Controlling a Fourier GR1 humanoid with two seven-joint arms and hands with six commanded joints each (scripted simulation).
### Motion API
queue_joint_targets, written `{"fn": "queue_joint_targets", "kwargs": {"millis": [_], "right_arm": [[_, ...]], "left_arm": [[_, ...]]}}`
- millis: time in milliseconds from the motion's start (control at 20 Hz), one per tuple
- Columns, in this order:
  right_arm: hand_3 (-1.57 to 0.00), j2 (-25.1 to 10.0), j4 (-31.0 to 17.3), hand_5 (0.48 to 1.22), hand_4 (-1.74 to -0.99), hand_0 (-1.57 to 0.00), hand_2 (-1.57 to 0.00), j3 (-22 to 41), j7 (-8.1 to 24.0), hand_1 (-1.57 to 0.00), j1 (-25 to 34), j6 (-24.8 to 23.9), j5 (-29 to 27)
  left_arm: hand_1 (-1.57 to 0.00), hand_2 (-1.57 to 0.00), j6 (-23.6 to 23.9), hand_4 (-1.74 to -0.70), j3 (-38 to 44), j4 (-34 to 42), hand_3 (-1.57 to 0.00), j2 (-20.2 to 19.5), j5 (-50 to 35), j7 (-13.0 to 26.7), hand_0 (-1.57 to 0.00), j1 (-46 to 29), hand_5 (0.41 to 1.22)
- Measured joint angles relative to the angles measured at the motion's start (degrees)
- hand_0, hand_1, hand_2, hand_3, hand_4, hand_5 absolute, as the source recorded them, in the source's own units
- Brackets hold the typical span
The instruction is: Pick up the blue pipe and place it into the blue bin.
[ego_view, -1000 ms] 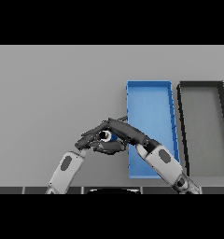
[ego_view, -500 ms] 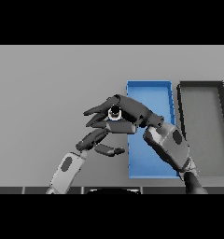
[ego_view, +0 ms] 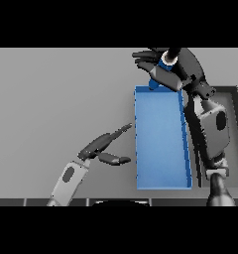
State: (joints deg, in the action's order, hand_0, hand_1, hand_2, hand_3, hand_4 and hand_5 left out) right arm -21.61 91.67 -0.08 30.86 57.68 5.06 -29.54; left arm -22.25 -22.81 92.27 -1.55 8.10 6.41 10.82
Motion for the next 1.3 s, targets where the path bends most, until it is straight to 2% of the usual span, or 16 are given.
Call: {"fn": "queue_joint_targets", "kwargs": {"millis": [100,150,200,250,550,650,900,950,1100,1150,1200,1300], "right_arm": [[-1.57,-2.0,-1.6,1.221,-1.741,-1.57,-1.57,-1.6,-0.3,-1.57,-3.6,1.3,1.8],[-1.57,-2.4,-2.0,1.221,-1.741,-1.57,-1.57,-2.6,-0.4,-1.57,-5.5,1.9,1.5],[-1.57,-2.8,-1.4,1.221,-1.741,-1.57,-1.57,-3.3,0.3,-1.57,-7.4,1.2,1.7],[-1.57,-2.9,-0.7,1.221,-1.741,-1.57,-1.57,-3.8,0.8,-1.57,-10.2,1.1,1.8],[-1.57,-2.7,4.5,1.221,-1.741,-1.57,-1.57,-4.4,4.1,-1.57,-24.7,0.3,3.4],[-1.57,-2.8,5.4,1.221,-1.741,-1.57,-1.57,-2.5,4.1,-1.57,-29.3,-2.6,3.8],[-1.52,-10.5,7.6,1.221,-1.741,-1.57,-1.57,6.5,4.1,-1.57,-38.3,-14.3,2.6],[-1.26,-12.0,7.4,1.221,-1.741,-1.57,-1.57,8.6,4.1,-1.57,-38.8,-16.9,1.6],[-0.91,-17.4,6.0,1.221,-1.741,-1.57,-1.57,17.0,4.1,-1.57,-39.1,-24.0,0.1],[-0.85,-18.4,5.2,1.221,-1.741,-1.57,-1.57,18.8,3.5,-1.55,-38.5,-25.5,-0.3],[-0.79,-19.2,5.3,1.221,-1.678,-1.46,-1.34,20.0,2.6,-1.34,-38.5,-27.3,-0.4],[-0.50,-21.5,3.1,1.221,-1.503,-0.94,-0.86,24.0,3.7,-0.85,-36.8,-29.6,-2.4]], "left_arm": [[0.00,0.00,0.0,-0.87,-0.1,-0.3,0.00,-0.7,0.7,-1.4,0.00,-0.1,0.413],[0.00,0.00,0.2,-0.87,0.0,-0.4,0.00,-0.4,0.8,-0.8,0.00,0.4,0.415],[0.00,0.00,0.4,-0.87,-0.3,0.2,0.00,-0.8,1.1,-1.5,0.00,-0.7,0.418],[0.00,0.00,0.4,-0.87,-0.5,-0.3,0.00,-0.2,1.3,-0.5,0.00,-0.3,0.419],[0.00,0.00,0.4,-0.88,-1.0,0.4,0.00,0.3,0.7,-0.2,0.00,-1.6,0.423],[0.00,0.00,0.5,-0.88,-0.6,0.9,0.00,0.1,0.3,-0.2,0.00,-1.4,0.427],[0.00,0.00,0.5,-0.89,-0.9,0.9,0.00,0.2,0.3,-0.4,0.00,-1.7,0.422],[0.00,0.00,0.7,-0.89,-1.0,0.9,0.00,0.2,0.7,0.1,0.00,-1.7,0.420],[0.00,0.00,0.5,-0.88,-1.1,0.7,0.00,0.0,0.8,-0.7,0.00,-1.7,0.421],[0.00,0.00,0.3,-0.88,-1.3,1.7,0.00,-0.1,0.5,-0.7,0.00,-2.1,0.421],[0.00,0.00,0.1,-0.88,-1.1,1.9,0.00,-0.3,0.2,0.0,0.00,-2.0,0.421],[0.00,0.00,0.6,-0.88,-1.3,1.5,0.00,0.1,0.6,0.5,0.00,-1.5,0.422]]}}
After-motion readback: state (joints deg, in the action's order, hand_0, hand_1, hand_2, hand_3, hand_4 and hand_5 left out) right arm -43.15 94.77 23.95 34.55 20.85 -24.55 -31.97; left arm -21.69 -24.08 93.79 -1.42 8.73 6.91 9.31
